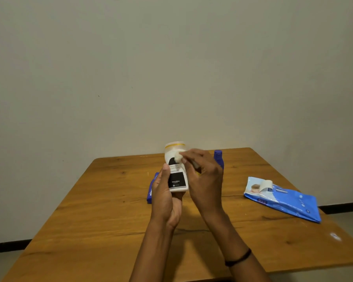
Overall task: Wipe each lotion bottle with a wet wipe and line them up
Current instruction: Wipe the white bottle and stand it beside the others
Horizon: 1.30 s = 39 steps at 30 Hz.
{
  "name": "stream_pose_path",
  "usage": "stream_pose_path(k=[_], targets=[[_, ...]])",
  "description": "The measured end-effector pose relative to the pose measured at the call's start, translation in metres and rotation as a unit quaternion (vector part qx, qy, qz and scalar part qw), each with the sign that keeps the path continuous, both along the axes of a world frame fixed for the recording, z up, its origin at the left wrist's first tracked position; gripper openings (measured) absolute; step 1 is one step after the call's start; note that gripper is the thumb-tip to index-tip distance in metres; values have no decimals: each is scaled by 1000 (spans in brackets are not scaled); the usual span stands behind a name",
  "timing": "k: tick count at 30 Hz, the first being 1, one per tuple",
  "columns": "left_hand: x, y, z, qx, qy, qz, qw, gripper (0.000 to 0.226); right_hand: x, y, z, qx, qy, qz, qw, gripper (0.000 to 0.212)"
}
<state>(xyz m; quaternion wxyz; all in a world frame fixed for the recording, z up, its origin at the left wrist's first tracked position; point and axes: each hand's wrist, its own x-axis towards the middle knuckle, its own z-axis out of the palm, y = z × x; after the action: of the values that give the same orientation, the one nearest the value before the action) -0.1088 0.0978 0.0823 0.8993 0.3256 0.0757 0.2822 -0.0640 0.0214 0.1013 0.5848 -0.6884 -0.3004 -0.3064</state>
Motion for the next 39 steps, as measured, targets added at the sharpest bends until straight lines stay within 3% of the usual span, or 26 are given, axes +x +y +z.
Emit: stream_pose_path(k=[5, 9, 20, 25, 31, 39], targets=[[-4, 13, 4, -37, -15, -17, 999, 51, -32, -9, -38, 26, 10, 31, 999, 30], [-6, 13, 2, -36, -29, -50, 998, 36, -46, -11, -49, 49, 12, 44, 998, 28], [-7, -12, -7, 26, 16, 10, 999, 33, -4, 3, 13, 5, -13, -8, 1000, 21], [-7, -11, -5, -2, 11, -35, 999, 38, -2, 7, 15, -11, 4, 43, 999, 18], [-16, 5, 7, -45, -13, -118, 992, 77, -30, -2, -16, 3, 43, 88, 995, 26], [-17, 14, 9, -43, -40, -163, 985, 60, -32, -9, -21, -19, 13, 45, 999, 26]])
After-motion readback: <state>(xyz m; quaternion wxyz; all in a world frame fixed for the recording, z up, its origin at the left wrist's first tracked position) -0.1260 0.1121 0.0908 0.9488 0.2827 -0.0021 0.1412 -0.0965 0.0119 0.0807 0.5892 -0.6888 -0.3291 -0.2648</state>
